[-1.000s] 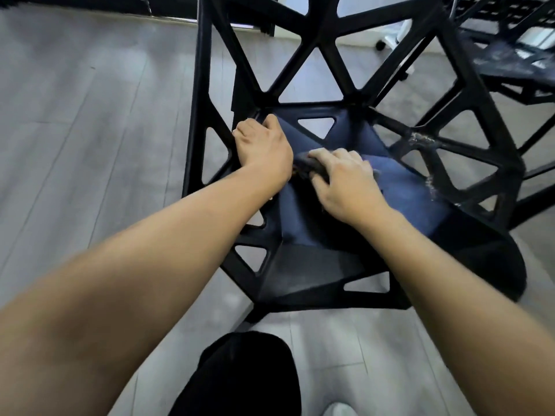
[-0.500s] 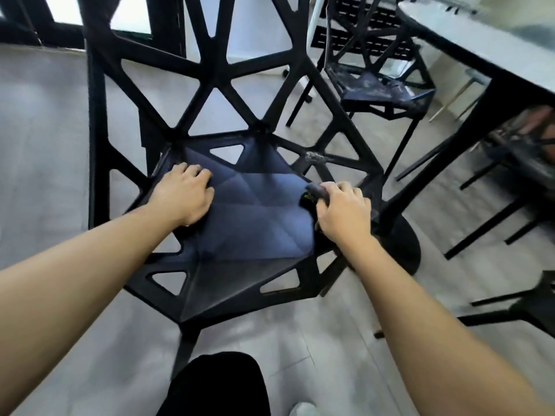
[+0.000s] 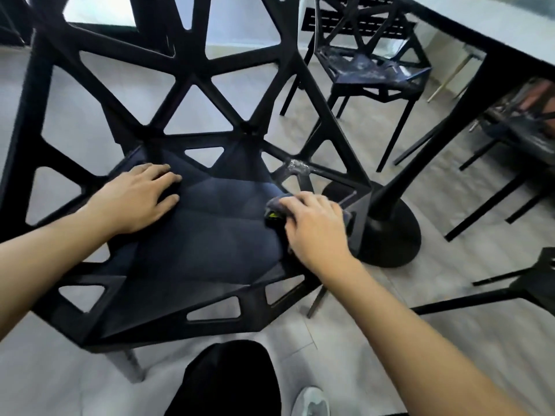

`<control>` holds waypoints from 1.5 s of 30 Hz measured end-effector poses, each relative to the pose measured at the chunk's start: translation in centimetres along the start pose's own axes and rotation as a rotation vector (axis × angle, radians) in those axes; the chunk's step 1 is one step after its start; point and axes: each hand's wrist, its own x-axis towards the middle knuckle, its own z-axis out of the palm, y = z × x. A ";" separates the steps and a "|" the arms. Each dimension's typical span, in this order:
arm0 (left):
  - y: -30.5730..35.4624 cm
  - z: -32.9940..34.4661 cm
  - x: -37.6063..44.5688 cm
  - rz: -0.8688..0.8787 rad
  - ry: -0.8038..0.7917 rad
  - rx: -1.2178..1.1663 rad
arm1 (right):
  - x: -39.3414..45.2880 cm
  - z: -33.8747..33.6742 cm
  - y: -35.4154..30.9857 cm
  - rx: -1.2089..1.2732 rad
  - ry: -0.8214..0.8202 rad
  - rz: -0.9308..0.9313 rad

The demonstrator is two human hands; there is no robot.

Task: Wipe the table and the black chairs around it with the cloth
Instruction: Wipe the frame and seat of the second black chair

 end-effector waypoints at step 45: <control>9.0 4.1 8.2 -0.316 0.142 -0.115 | 22.0 10.2 -2.2 -0.220 0.091 -0.309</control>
